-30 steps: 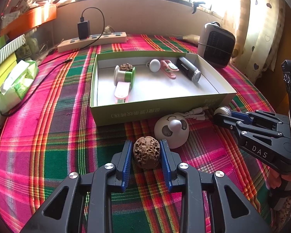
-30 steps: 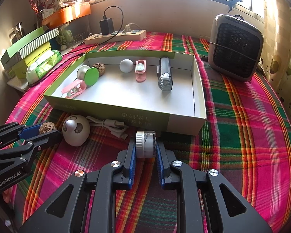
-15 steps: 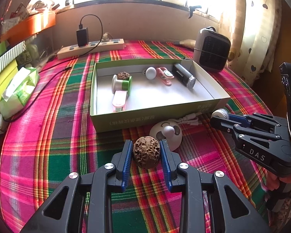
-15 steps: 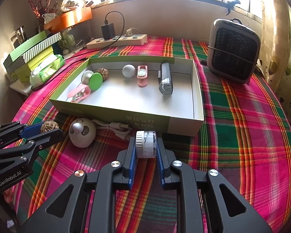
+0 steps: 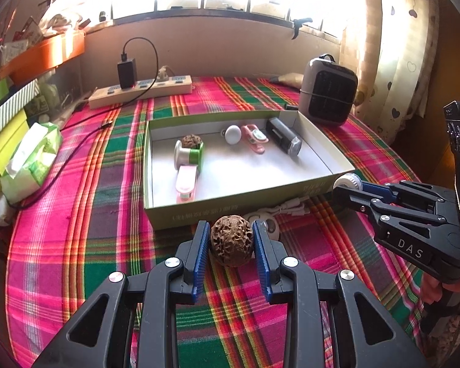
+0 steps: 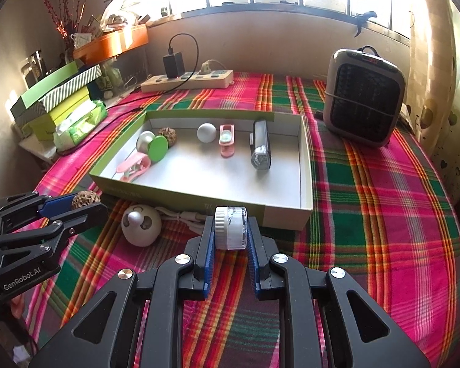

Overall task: Organize objects
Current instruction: 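Hold walnut in left tool while right tool holds white container, starting lift, then carry walnut with left tool while right tool carries white container over box, then open left tool releasing walnut into box while right tool releases container there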

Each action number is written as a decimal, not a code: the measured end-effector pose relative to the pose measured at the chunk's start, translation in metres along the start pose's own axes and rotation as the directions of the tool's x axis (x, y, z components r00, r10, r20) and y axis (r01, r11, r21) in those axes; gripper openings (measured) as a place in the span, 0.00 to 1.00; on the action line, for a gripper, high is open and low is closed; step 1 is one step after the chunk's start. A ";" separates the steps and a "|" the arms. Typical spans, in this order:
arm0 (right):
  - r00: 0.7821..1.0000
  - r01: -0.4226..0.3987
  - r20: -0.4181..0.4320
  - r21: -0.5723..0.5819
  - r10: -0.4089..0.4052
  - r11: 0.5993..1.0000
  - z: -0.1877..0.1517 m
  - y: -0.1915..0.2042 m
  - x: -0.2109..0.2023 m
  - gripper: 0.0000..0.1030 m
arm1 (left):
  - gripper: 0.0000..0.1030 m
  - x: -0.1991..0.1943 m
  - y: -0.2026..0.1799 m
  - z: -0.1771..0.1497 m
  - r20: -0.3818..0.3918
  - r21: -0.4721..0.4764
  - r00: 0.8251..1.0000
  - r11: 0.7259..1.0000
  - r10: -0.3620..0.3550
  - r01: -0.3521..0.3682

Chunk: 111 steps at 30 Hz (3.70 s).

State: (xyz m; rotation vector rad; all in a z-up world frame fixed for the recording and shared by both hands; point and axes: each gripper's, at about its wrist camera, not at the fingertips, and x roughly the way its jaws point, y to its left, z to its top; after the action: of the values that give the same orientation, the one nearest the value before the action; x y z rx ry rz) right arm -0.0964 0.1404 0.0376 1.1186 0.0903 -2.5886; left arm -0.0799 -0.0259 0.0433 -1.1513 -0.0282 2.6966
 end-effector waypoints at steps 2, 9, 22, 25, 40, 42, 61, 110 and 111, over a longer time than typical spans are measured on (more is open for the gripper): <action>1.000 0.002 0.005 -0.001 -0.002 1.000 0.002 0.000 -0.001 0.20 | 0.26 0.001 0.000 0.003 0.002 0.001 1.000 1.000 -0.003 0.003; 1.000 0.005 0.014 0.007 -0.005 1.000 0.011 -0.004 -0.001 0.20 | 0.26 0.007 -0.001 0.016 0.010 0.009 1.000 1.000 -0.010 0.010; 1.000 0.019 0.007 0.015 -0.019 1.000 0.031 -0.015 0.017 0.20 | 0.26 0.032 -0.003 0.039 -0.003 0.030 1.000 0.999 -0.013 0.013; 1.000 0.020 0.000 0.013 -0.020 1.000 0.036 -0.018 0.023 0.20 | 0.26 0.039 -0.002 0.044 -0.009 0.029 1.000 0.999 -0.014 0.014; 0.998 0.038 -0.059 0.005 -0.037 0.999 0.045 -0.026 0.055 0.20 | 0.26 0.075 0.004 0.058 -0.060 0.032 0.998 0.999 0.000 0.002; 0.997 0.039 -0.062 0.004 -0.038 0.999 0.046 -0.027 0.057 0.19 | 0.26 0.078 0.004 0.058 -0.064 0.030 0.998 1.000 -0.001 0.003; 0.994 0.078 -0.081 -0.022 -0.079 0.997 0.044 -0.026 0.071 0.19 | 0.26 0.098 0.001 0.059 -0.094 0.042 0.996 0.999 0.014 -0.010; 0.995 0.090 -0.043 -0.029 -0.091 0.996 0.045 -0.014 0.053 0.34 | 0.34 0.074 -0.002 0.059 -0.054 0.039 0.998 0.999 0.015 -0.013; 0.995 0.091 -0.040 -0.026 -0.092 0.996 0.044 -0.014 0.051 0.34 | 0.34 0.072 -0.002 0.058 -0.052 0.039 0.999 0.999 0.016 -0.014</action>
State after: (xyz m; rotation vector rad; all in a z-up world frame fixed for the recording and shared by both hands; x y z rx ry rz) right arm -0.1645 0.1320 0.0307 1.1861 0.1851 -2.6369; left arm -0.1695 -0.0056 0.0329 -1.2151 0.0408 2.6660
